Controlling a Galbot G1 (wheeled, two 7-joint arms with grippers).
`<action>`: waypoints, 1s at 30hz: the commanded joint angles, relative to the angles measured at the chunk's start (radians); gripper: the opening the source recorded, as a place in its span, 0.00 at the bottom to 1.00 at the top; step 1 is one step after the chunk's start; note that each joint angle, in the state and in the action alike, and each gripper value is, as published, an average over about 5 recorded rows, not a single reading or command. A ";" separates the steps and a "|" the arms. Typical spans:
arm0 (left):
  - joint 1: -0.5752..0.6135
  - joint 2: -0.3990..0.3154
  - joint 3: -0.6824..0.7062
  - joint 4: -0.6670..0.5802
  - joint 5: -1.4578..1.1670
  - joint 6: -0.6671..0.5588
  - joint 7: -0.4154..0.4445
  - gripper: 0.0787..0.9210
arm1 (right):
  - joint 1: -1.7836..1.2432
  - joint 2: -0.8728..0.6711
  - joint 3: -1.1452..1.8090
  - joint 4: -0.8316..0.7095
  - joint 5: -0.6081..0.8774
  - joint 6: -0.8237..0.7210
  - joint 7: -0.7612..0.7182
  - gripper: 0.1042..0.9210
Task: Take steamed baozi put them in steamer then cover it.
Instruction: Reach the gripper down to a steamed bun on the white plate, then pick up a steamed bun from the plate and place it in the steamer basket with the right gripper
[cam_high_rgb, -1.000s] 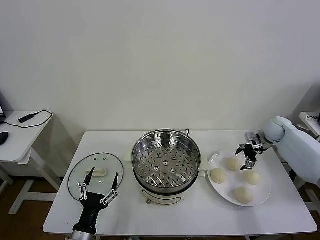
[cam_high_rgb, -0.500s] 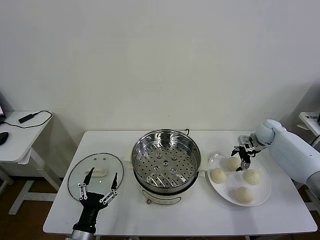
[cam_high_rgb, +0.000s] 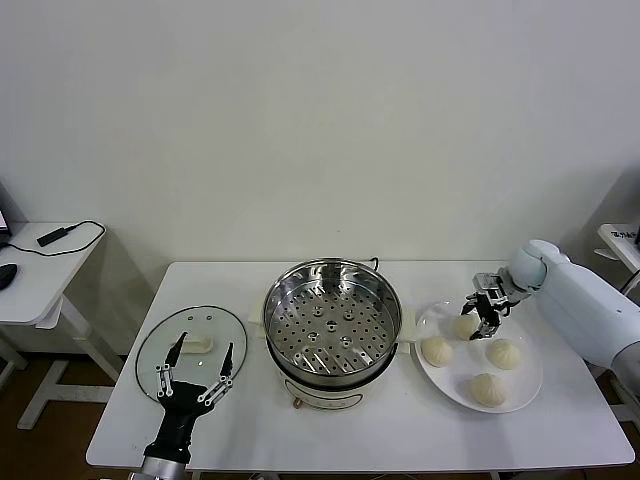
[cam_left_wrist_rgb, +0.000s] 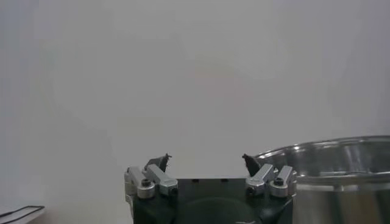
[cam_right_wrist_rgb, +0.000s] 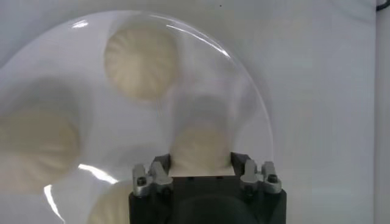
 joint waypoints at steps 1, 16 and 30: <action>-0.002 0.001 0.001 -0.004 -0.001 0.002 -0.001 0.88 | 0.046 -0.027 -0.021 0.087 0.022 0.016 -0.003 0.65; -0.002 0.008 0.006 -0.026 -0.005 0.004 -0.003 0.88 | 0.546 0.078 -0.314 0.331 0.120 0.397 -0.106 0.65; 0.000 0.008 0.010 -0.048 -0.006 0.013 -0.008 0.88 | 0.554 0.323 -0.401 0.426 -0.002 0.544 -0.073 0.64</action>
